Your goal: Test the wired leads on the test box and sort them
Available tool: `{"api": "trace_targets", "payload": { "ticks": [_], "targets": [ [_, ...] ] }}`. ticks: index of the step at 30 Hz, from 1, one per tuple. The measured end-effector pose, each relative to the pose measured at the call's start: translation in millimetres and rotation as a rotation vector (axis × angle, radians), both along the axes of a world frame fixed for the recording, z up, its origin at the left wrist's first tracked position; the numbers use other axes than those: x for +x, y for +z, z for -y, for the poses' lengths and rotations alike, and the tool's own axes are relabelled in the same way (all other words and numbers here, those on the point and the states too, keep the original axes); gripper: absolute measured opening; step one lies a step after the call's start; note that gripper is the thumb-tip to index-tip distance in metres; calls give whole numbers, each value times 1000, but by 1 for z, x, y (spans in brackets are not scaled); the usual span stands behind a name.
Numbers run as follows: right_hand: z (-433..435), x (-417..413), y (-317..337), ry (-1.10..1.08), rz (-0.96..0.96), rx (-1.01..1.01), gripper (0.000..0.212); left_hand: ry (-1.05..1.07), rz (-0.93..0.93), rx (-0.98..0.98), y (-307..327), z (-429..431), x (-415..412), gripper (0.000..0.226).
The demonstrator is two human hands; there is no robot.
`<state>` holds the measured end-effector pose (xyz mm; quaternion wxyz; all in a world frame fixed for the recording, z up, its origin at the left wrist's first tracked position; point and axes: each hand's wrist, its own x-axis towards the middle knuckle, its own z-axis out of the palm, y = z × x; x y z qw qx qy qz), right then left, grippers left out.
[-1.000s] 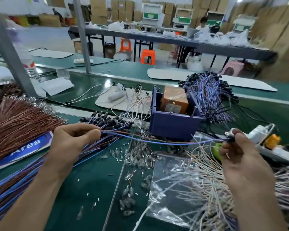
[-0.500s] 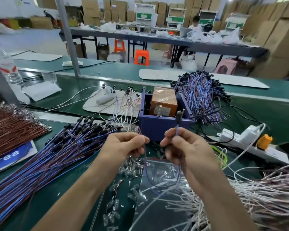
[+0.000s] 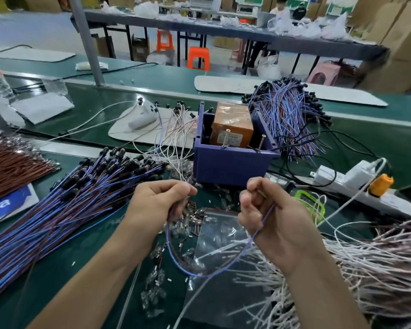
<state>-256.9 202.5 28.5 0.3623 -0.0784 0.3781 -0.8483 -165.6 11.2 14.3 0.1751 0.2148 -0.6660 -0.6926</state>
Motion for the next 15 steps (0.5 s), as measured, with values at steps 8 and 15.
{"api": "trace_targets", "payload": {
  "ticks": [8, 15],
  "targets": [
    [-1, -1, -8, -41, 75, -34, 50, 15, -12, 84, -1, 4, 0, 30],
    [-1, -1, -11, -26, -19, 137, 18, -91, 51, 55, -3, -3, -1, 36]
  ]
}}
